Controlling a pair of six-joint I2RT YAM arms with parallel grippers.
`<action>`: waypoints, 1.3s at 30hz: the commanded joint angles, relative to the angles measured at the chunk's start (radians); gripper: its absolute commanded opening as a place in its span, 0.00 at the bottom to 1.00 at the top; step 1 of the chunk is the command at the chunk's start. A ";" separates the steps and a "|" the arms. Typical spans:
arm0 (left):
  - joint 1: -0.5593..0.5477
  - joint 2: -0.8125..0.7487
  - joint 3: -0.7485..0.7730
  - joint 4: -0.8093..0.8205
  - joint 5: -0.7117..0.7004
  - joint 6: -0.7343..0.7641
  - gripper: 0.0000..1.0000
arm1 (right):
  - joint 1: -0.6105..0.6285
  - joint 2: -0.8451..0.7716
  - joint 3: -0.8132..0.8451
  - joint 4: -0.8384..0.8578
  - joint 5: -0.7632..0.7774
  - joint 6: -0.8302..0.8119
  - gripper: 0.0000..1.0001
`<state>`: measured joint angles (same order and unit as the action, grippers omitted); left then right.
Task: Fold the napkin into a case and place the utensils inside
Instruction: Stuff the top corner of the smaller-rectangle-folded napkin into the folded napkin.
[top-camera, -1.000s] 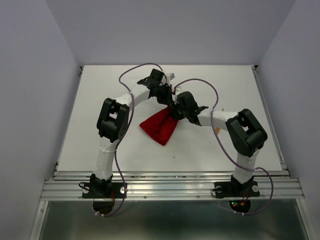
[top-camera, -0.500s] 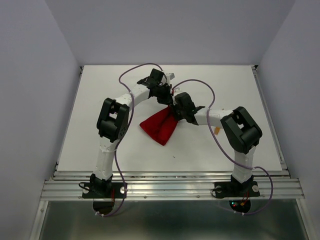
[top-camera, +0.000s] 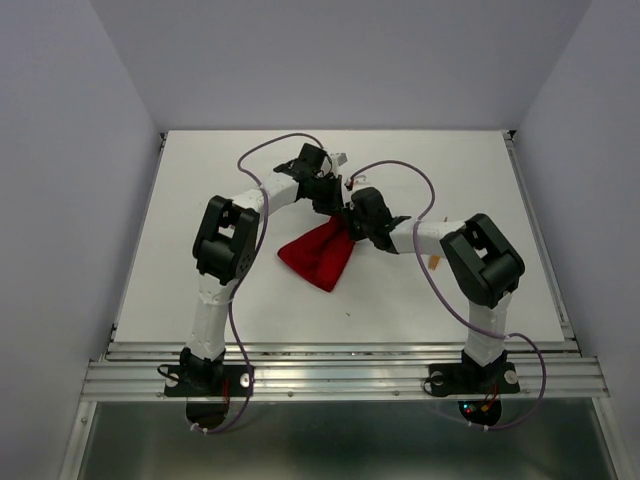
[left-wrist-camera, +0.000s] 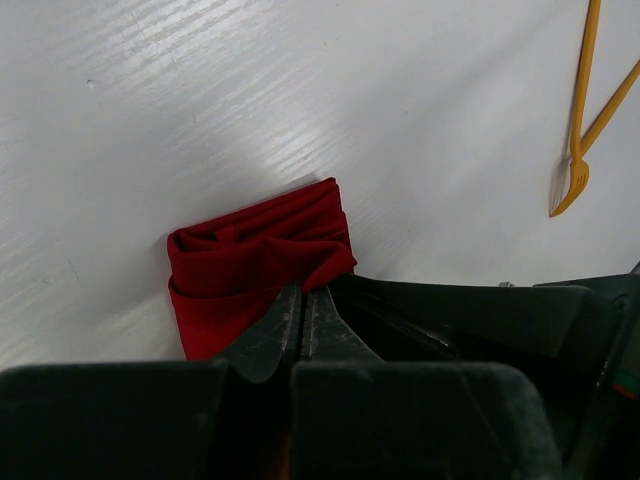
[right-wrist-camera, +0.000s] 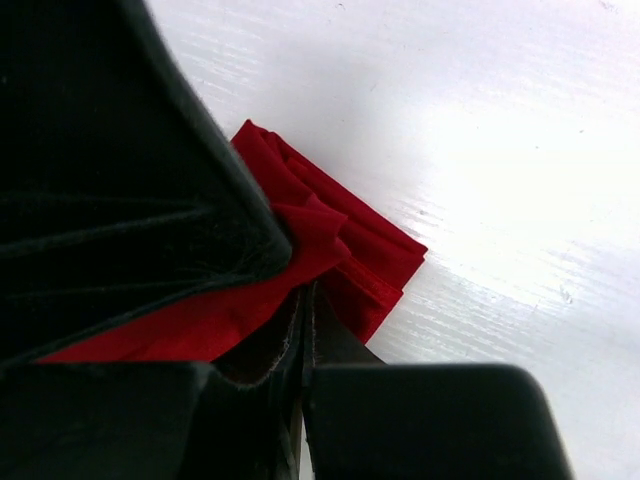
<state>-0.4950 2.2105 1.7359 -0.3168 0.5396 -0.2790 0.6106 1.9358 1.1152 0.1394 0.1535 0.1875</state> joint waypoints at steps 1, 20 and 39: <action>0.010 -0.086 -0.016 0.018 0.026 -0.003 0.00 | -0.011 -0.035 -0.017 0.080 0.008 0.104 0.01; 0.026 -0.117 -0.064 0.004 0.072 0.067 0.00 | -0.103 -0.051 -0.107 0.180 -0.115 0.423 0.01; -0.001 -0.043 -0.024 -0.113 0.054 0.164 0.00 | -0.130 -0.089 -0.158 0.267 -0.146 0.518 0.01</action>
<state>-0.4812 2.1746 1.6779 -0.3759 0.5987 -0.1562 0.4915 1.9022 0.9680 0.3313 0.0017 0.6876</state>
